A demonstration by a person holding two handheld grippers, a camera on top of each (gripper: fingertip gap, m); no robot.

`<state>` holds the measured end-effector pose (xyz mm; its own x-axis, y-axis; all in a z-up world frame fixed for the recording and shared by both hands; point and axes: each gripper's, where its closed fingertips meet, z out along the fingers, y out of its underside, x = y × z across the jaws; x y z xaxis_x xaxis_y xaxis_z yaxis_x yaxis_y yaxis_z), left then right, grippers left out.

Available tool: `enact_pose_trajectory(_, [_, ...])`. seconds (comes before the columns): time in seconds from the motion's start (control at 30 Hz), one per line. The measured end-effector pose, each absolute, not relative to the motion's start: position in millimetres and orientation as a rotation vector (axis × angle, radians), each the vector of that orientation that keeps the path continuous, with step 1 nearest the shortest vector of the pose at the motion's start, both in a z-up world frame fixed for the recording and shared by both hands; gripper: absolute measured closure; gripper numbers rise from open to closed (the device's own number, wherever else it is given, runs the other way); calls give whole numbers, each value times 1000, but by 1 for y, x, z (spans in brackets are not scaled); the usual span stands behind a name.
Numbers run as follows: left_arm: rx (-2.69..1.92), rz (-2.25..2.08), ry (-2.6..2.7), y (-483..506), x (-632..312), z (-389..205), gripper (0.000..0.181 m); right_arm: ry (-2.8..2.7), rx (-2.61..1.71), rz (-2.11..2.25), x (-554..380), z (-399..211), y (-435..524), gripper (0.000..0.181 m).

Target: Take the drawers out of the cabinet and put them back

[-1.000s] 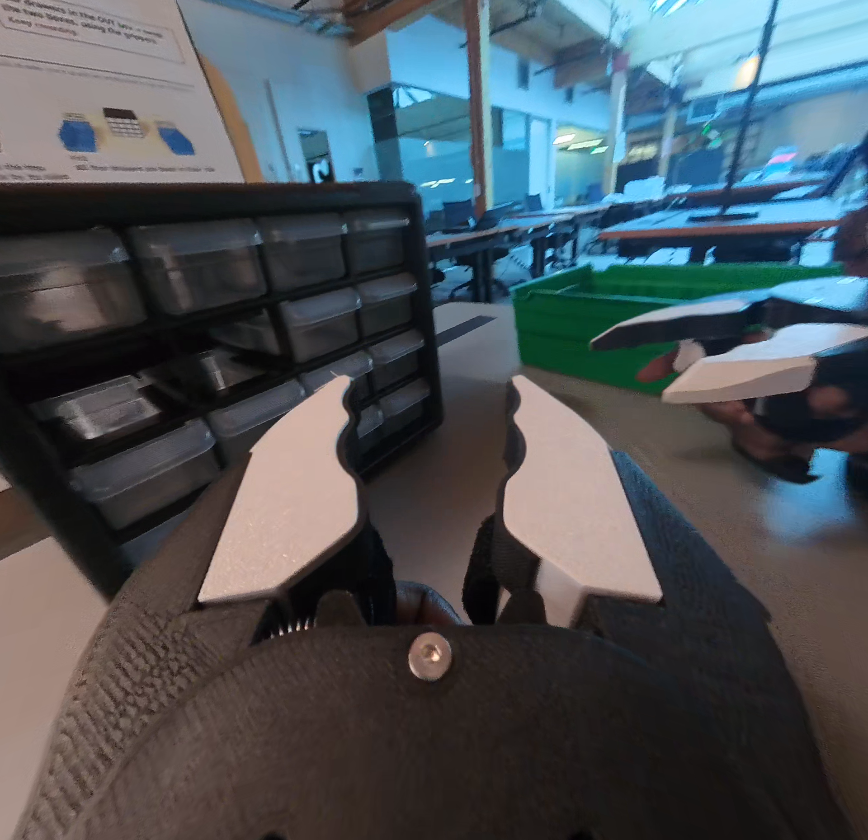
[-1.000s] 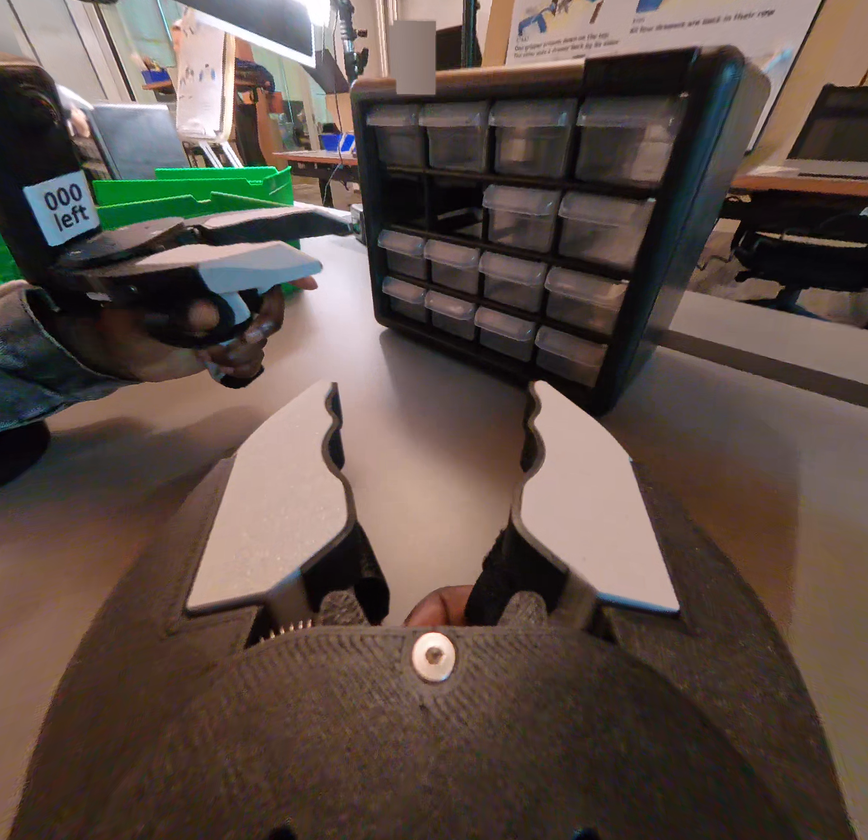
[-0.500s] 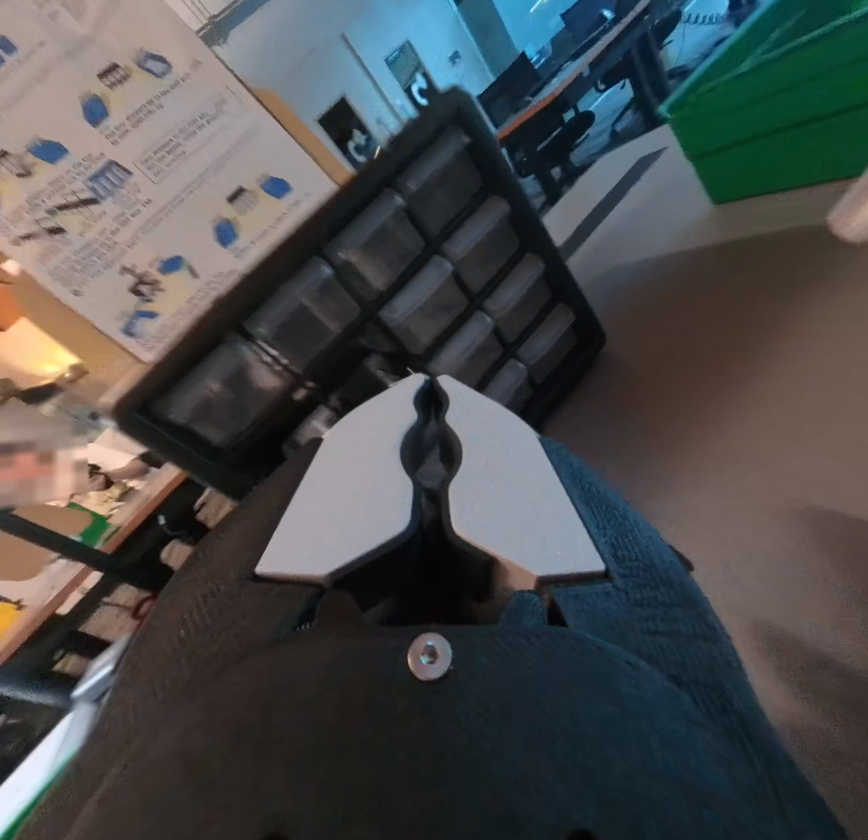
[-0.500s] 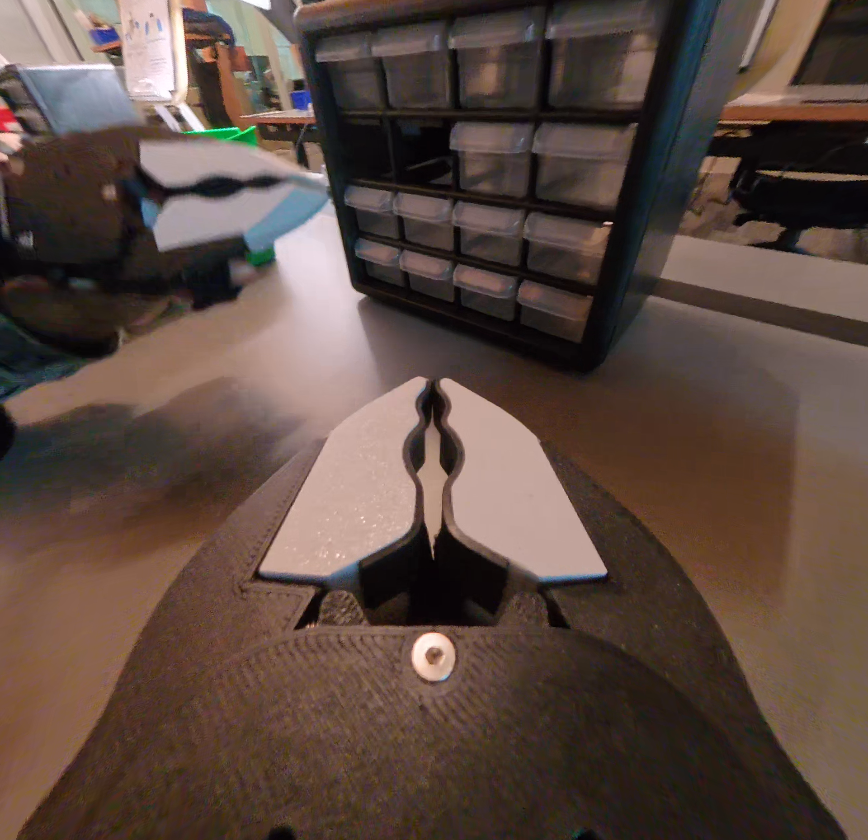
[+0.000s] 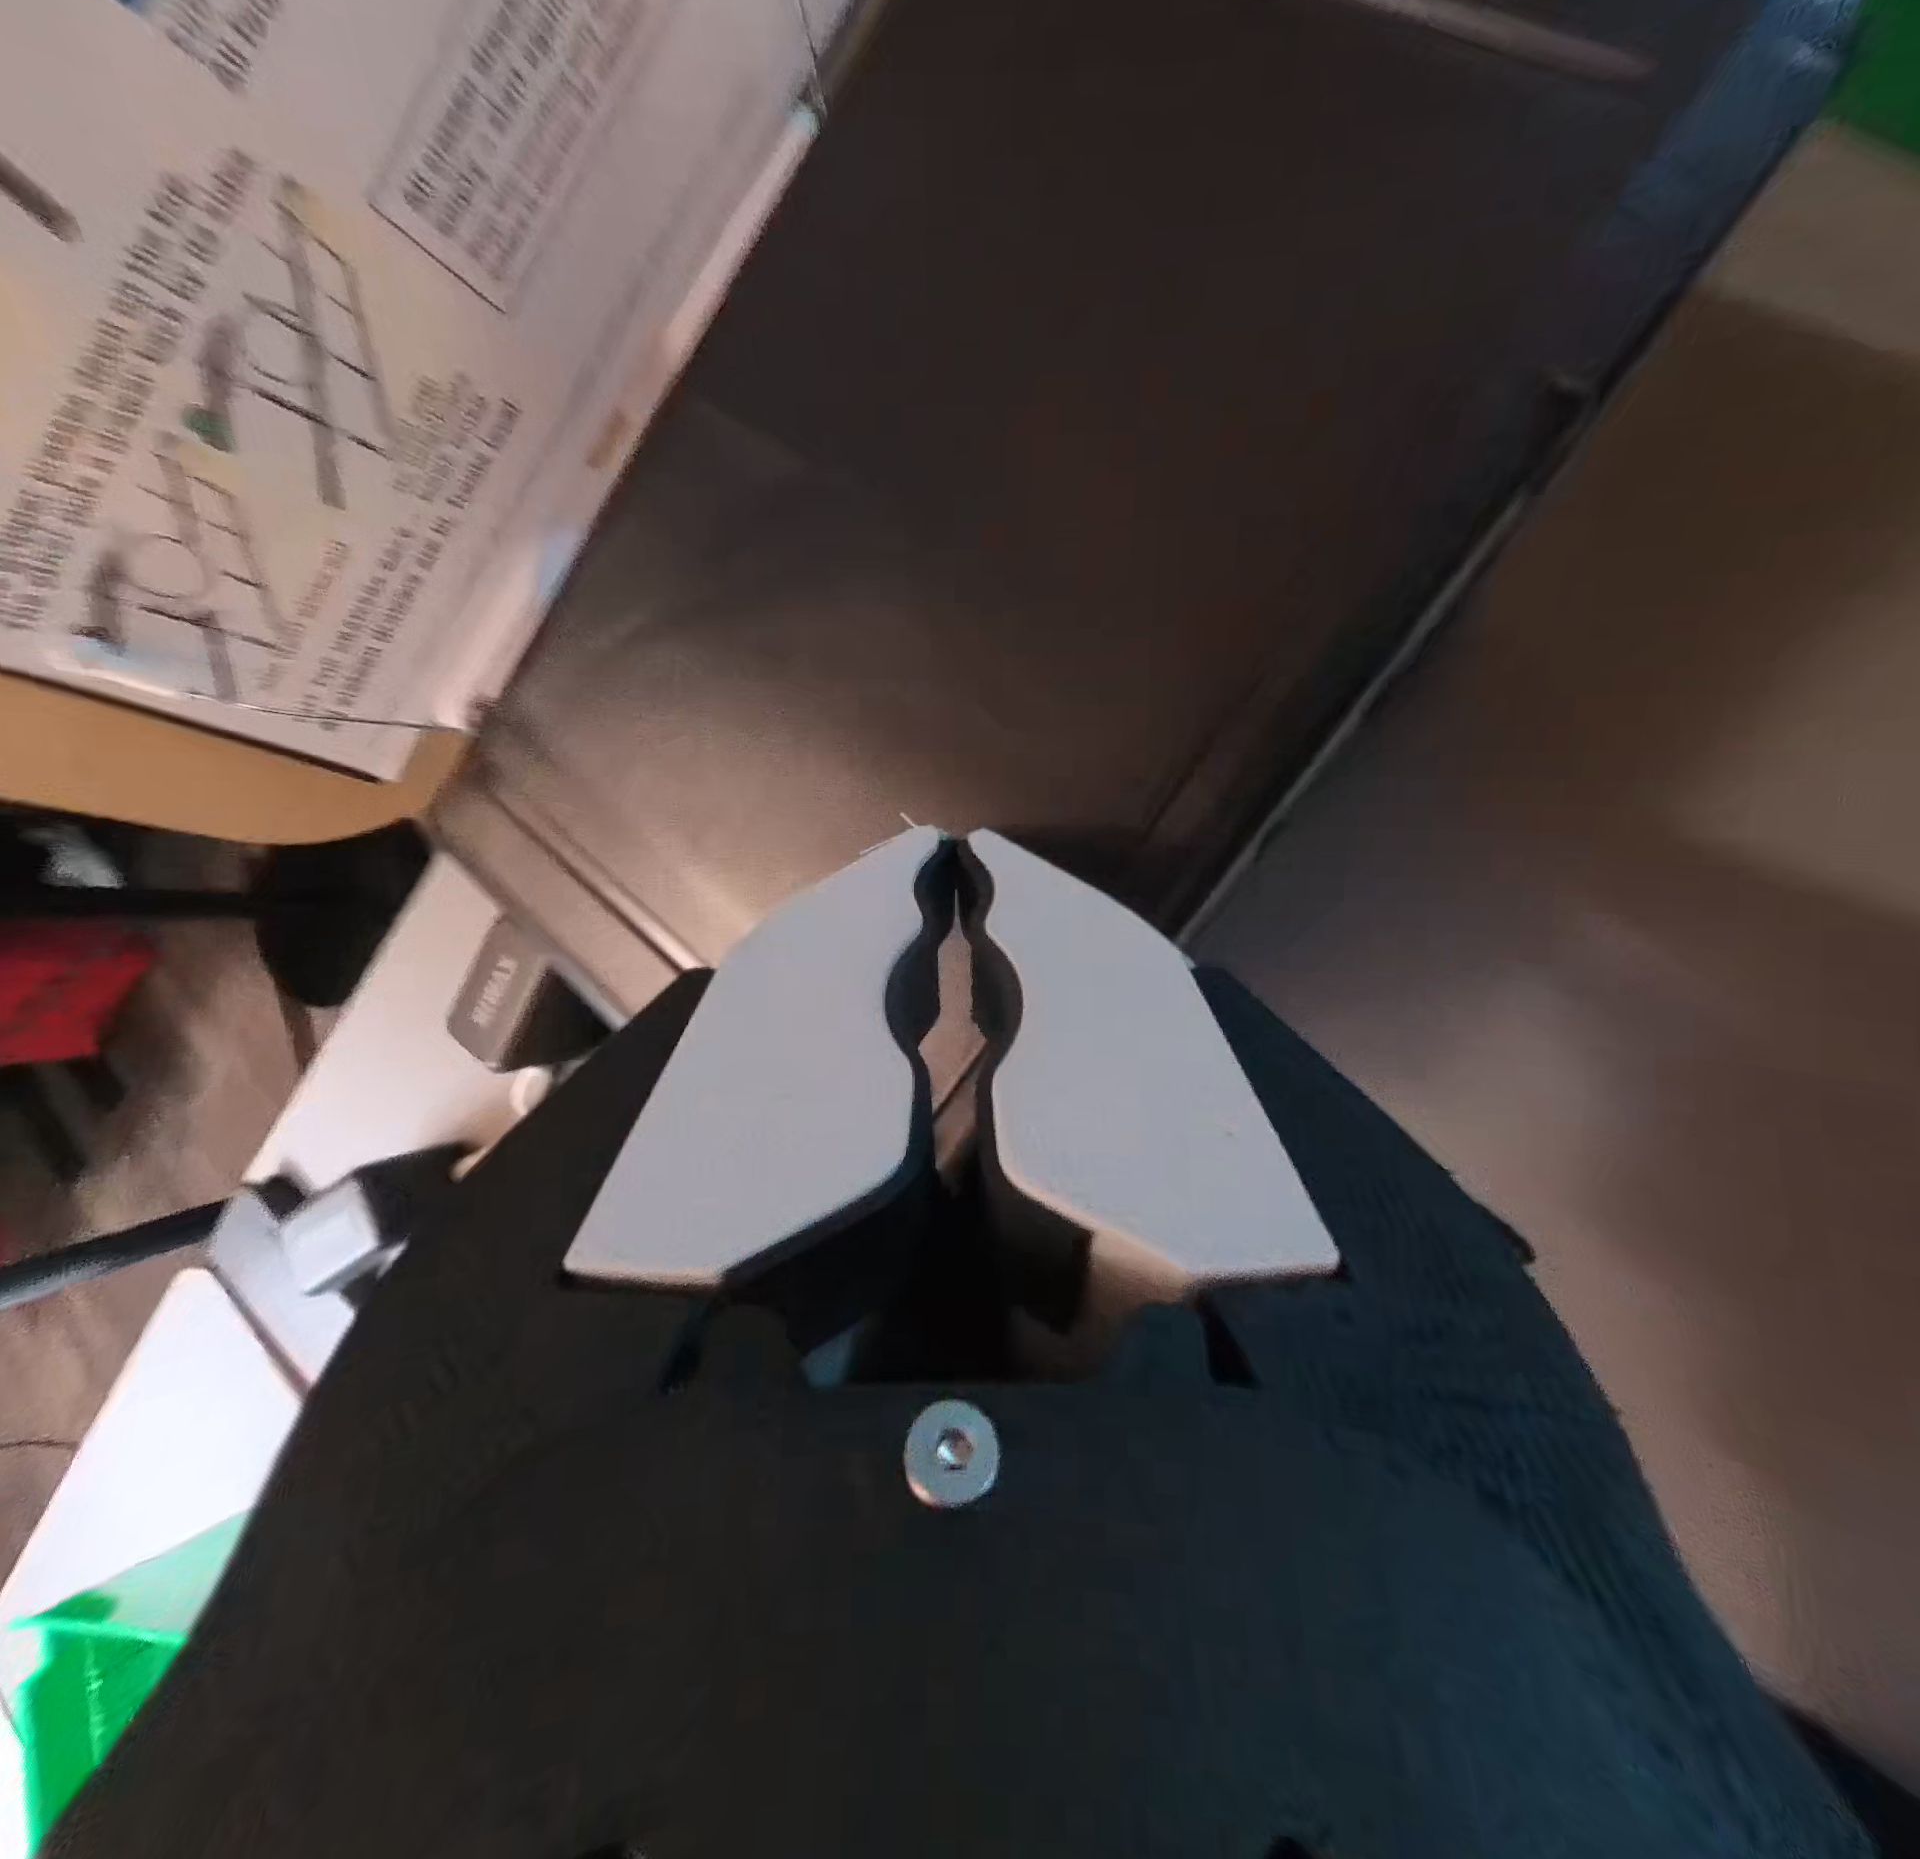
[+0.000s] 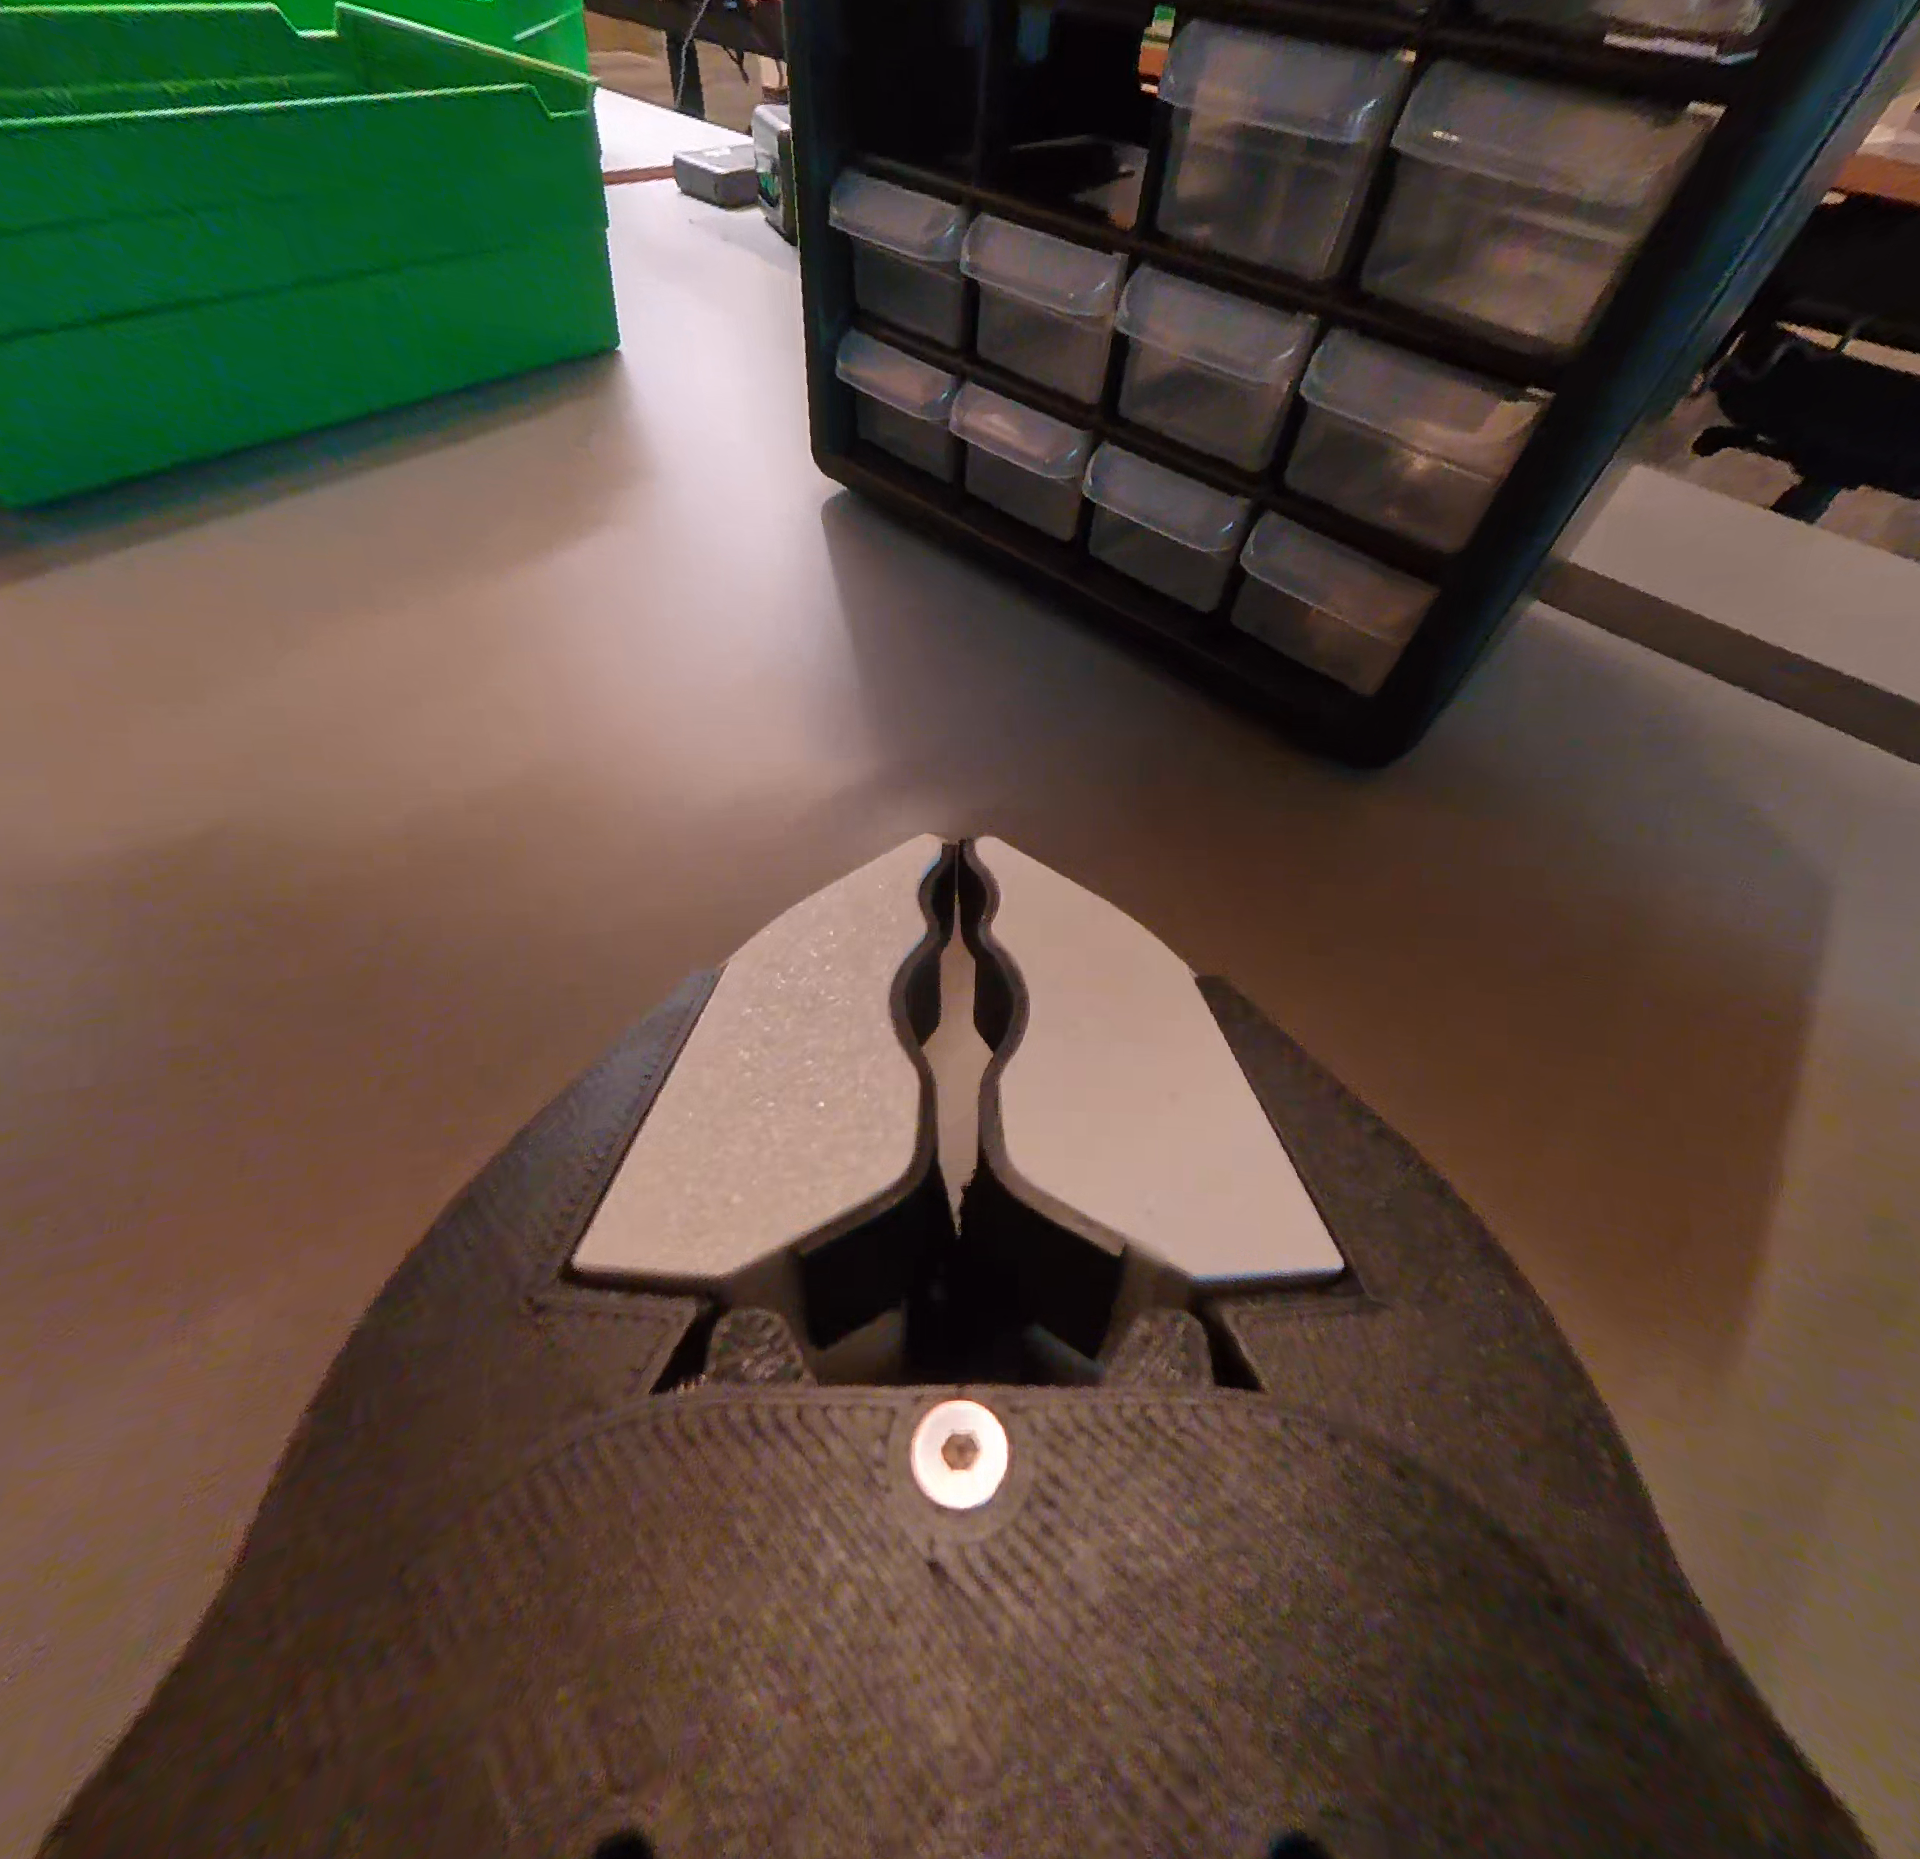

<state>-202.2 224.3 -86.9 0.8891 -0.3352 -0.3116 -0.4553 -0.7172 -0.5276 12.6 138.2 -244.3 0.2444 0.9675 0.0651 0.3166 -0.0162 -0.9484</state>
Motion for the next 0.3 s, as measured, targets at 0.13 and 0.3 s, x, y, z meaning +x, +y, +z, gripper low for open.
enact_pose_trajectory(0.13, [-2513, 158, 577, 225, -200, -92, 181, -1266, -1573, 849, 12, -250, 136, 180])
enact_pose_trajectory(0.3, [-2542, 188, 605, 224, -200, -92, 181, -1302, -1624, 854, 5, -254, 130, 153])
